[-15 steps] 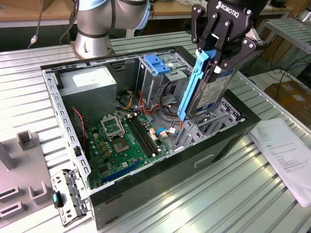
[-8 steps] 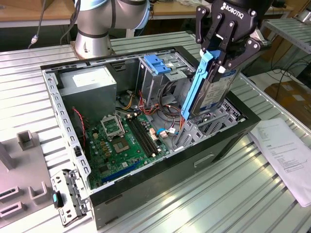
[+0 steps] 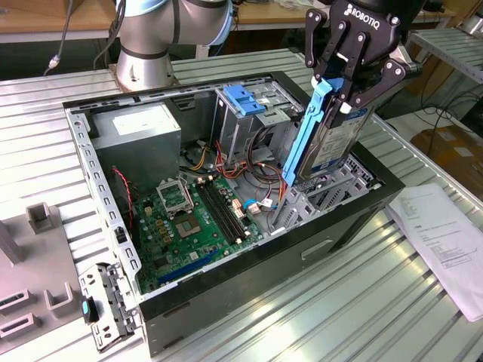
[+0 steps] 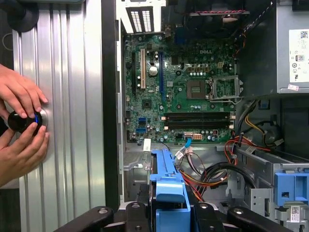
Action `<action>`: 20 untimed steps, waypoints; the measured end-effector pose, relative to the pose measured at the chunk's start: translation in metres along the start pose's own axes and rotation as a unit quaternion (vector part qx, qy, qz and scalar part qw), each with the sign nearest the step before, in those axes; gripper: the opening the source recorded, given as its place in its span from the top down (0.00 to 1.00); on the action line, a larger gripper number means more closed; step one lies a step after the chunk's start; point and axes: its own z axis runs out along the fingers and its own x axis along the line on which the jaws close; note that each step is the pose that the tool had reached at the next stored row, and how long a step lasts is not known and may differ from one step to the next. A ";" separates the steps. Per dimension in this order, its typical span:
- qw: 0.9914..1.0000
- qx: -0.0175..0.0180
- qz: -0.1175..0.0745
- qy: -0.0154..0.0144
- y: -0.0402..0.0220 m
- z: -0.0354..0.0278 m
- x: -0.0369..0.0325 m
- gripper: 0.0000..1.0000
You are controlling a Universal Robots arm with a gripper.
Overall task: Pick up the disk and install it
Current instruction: 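Insert the disk into the insertion slot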
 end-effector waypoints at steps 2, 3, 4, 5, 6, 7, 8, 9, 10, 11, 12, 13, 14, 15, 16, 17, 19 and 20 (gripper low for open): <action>1.000 0.000 0.000 0.000 -0.0003 0.0000 0.0000 0.63; 1.000 0.000 0.000 0.000 -0.0014 0.0004 -0.0001 0.63; 1.000 0.000 0.000 0.000 -0.0038 0.0017 -0.0002 0.63; 1.000 0.000 0.000 0.000 -0.0055 0.0026 -0.0003 0.63; 1.000 0.000 0.000 0.000 -0.0114 0.0045 -0.0006 0.63; 1.000 0.000 0.000 0.000 -0.0159 0.0054 -0.0008 0.63; 1.000 0.000 0.000 0.000 -0.0197 0.0060 -0.0009 0.63; 1.000 0.000 0.000 0.000 -0.0229 0.0067 -0.0011 0.63; 1.000 0.000 0.000 0.000 -0.0249 0.0071 -0.0012 0.63; 1.000 0.000 0.000 0.000 -0.0271 0.0077 -0.0013 0.63; 1.000 0.000 0.000 0.000 -0.0292 0.0083 -0.0014 0.63; 1.000 0.000 0.000 0.000 -0.0324 0.0093 -0.0015 0.63; 1.000 0.000 0.000 0.000 -0.0339 0.0098 -0.0016 0.63; 1.000 0.000 0.000 0.000 -0.0362 0.0106 -0.0017 0.63; 1.000 0.000 0.000 0.000 -0.0371 0.0118 -0.0018 0.63; 1.000 -0.001 0.000 0.000 -0.0370 0.0127 -0.0019 0.63; 1.000 -0.001 0.003 0.000 -0.0371 0.0149 -0.0020 0.63; 1.000 -0.001 0.003 0.000 -0.0373 0.0158 -0.0020 0.63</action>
